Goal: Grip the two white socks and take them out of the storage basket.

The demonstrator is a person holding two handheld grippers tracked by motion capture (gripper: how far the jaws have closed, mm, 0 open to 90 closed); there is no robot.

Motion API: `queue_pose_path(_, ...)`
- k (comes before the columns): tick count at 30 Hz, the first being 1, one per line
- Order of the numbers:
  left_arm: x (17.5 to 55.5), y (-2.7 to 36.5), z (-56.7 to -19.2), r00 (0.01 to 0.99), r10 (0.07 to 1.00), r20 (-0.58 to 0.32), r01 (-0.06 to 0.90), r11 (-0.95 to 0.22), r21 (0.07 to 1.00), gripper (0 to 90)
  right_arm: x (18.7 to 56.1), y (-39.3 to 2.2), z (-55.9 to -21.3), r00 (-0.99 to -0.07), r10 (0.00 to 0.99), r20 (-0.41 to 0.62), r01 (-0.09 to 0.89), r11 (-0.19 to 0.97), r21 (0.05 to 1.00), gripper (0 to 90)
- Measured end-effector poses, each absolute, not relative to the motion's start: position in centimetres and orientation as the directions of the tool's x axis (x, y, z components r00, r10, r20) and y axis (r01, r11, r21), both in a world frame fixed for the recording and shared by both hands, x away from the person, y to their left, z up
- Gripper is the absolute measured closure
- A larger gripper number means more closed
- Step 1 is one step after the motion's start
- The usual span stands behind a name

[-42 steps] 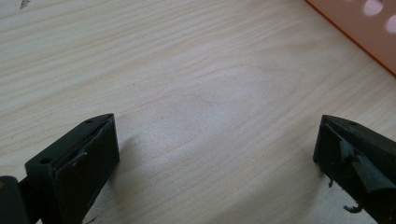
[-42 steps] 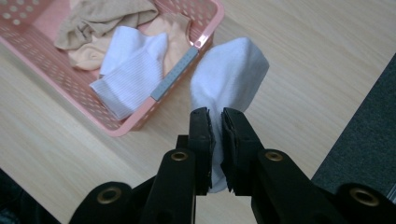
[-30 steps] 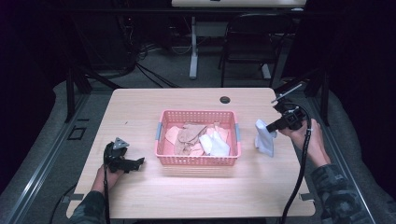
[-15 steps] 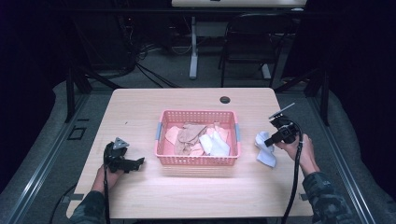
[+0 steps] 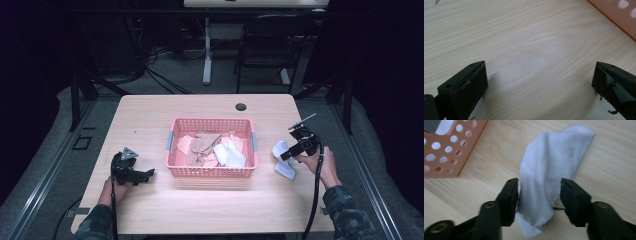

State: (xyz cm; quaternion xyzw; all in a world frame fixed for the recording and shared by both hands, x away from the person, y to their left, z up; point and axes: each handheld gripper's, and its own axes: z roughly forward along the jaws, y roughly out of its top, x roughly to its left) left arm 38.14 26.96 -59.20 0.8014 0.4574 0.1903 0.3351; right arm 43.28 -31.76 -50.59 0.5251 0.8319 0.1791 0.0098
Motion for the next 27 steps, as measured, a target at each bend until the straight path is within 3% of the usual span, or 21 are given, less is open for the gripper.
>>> queue_pose_path(7, 38.1, 27.0, -59.2, 0.509, 0.861, -0.002, 0.606, -0.357, 0.711, 0.1, 42.6, -30.9, -47.6, -0.471, 0.872, 0.133, 0.840, 0.397, 0.370, 14.1)
queue_pose_path(15, 38.1, 27.0, -59.2, 0.509, 0.861, -0.002, 0.606, -0.356, 0.711, 0.1, 41.9, -27.6, -44.4, -0.529, 0.844, 0.089, 0.795, 0.457, 0.398, 4.3)
queue_pose_path(27, 38.1, 27.0, -59.2, 0.509, 0.861, -0.002, 0.606, -0.356, 0.711, 0.1, 42.5, -22.0, -41.6, -0.627, 0.775, 0.078, 0.723, 0.542, 0.429, 0.0)
